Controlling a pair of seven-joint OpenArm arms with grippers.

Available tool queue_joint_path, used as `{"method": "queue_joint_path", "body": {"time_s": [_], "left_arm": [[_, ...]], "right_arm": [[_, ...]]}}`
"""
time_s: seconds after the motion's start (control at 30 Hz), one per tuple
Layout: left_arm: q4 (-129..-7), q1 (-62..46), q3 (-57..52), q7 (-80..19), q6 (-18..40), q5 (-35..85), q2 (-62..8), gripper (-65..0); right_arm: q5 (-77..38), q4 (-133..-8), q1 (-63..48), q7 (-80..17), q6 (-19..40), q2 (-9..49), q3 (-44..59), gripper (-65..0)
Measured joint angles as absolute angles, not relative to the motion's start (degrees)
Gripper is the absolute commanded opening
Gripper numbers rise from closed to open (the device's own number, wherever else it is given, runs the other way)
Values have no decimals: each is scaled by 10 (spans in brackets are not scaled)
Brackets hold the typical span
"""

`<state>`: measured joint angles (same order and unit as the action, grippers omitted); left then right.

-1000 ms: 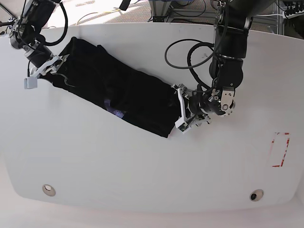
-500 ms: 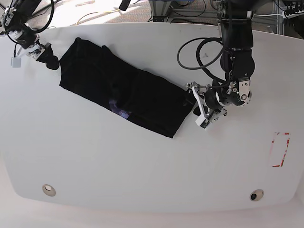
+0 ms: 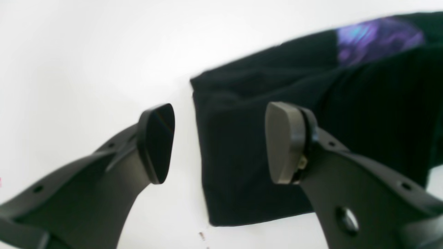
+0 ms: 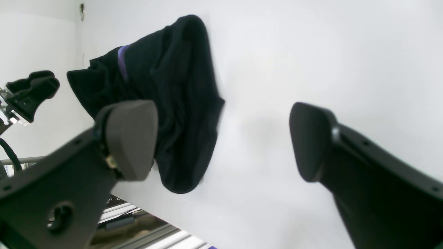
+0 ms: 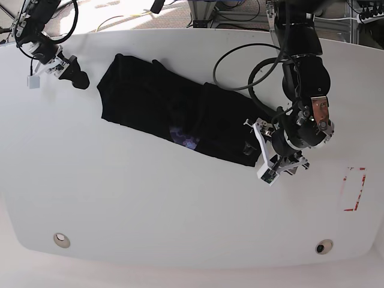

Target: Fold the T-shirt properly

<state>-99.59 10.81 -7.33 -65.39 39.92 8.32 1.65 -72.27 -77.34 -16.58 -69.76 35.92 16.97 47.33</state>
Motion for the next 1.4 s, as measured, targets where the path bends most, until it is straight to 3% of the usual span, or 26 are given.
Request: {"method": "queue_joint_path", "body": {"time_s": [0.2,0.7,1.03,1.4], "left_arm": [[-961,127,-75,-671,399,81,30,-265],[-726,134,-78,-514,400,91,4,-265],[-714,133,-80,-502,400,93,3,-265],[-712,133,-180,-536,407,112,3,-265]], "right_arm": [[-723,-773,-164,-697,359,170,462,-75],[-707,-773,-149,-692,360,155,448,-75],[-670,-781,-128,-672,370,123,402,-75],[-644,-809,-112,-669,368,74,354,-76]]}}
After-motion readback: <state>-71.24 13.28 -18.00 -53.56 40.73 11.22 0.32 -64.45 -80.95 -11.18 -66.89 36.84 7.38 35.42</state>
